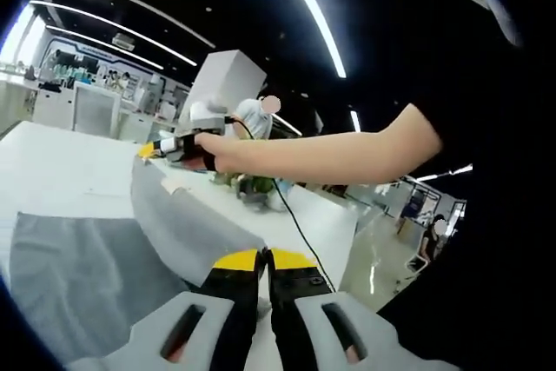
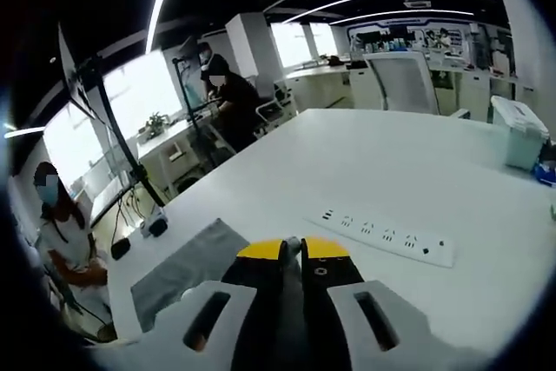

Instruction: Fold the towel on the table until its edges align and the towel forms a compact rectangular stack.

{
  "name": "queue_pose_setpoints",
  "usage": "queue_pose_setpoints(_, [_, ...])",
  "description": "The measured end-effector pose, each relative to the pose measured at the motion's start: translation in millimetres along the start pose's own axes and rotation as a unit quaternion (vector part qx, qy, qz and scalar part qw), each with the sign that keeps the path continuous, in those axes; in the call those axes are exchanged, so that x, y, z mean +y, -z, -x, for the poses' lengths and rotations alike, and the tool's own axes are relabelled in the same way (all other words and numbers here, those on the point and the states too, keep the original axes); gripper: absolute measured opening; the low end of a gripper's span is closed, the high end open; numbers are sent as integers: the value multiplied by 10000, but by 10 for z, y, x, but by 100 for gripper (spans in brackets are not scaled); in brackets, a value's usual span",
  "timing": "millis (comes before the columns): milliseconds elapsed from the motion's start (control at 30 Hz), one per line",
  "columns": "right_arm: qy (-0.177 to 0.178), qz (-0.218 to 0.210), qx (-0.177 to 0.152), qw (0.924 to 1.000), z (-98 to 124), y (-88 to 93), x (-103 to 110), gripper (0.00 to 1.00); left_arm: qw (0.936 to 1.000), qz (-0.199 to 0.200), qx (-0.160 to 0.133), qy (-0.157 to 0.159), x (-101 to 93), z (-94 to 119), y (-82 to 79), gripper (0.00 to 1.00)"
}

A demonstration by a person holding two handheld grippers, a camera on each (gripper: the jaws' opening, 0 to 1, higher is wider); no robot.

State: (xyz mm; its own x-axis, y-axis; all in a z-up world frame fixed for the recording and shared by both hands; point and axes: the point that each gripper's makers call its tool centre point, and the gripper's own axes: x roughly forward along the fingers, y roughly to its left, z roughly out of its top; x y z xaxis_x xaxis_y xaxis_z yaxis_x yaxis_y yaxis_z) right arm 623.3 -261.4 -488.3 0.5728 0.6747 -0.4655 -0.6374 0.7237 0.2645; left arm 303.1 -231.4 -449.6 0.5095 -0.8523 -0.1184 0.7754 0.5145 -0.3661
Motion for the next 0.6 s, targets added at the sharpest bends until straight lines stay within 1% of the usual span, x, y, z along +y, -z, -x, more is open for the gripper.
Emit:
queue_pose_setpoints(133, [-37, 31, 29, 10000, -92, -39, 58, 4, 9999, 60, -134, 0, 59, 62, -21, 3])
queue_pose_setpoints(167, [-50, 59, 41, 10000, -119, -49, 79, 4, 9998, 139, -130, 3, 72, 70, -9, 3])
queue_pose_setpoints(233, [-52, 98, 40, 9999, -157, -59, 127, 4, 9998, 149, -157, -41, 96, 96, 4, 3])
queue_pose_setpoints(300, [-128, 62, 28, 9999, -197, -79, 188, 4, 9997, 186, -170, -46, 109, 131, 5, 3])
queue_pose_setpoints(500, [-268, 132, -33, 9995, -332, -185, 360, 4, 9987, 313, -393, -118, 186, 287, -90, 3])
queue_pose_setpoints(600, [-344, 239, 6, 9991, -417, -217, 419, 4, 9979, 395, -469, -214, 251, 370, -80, 3])
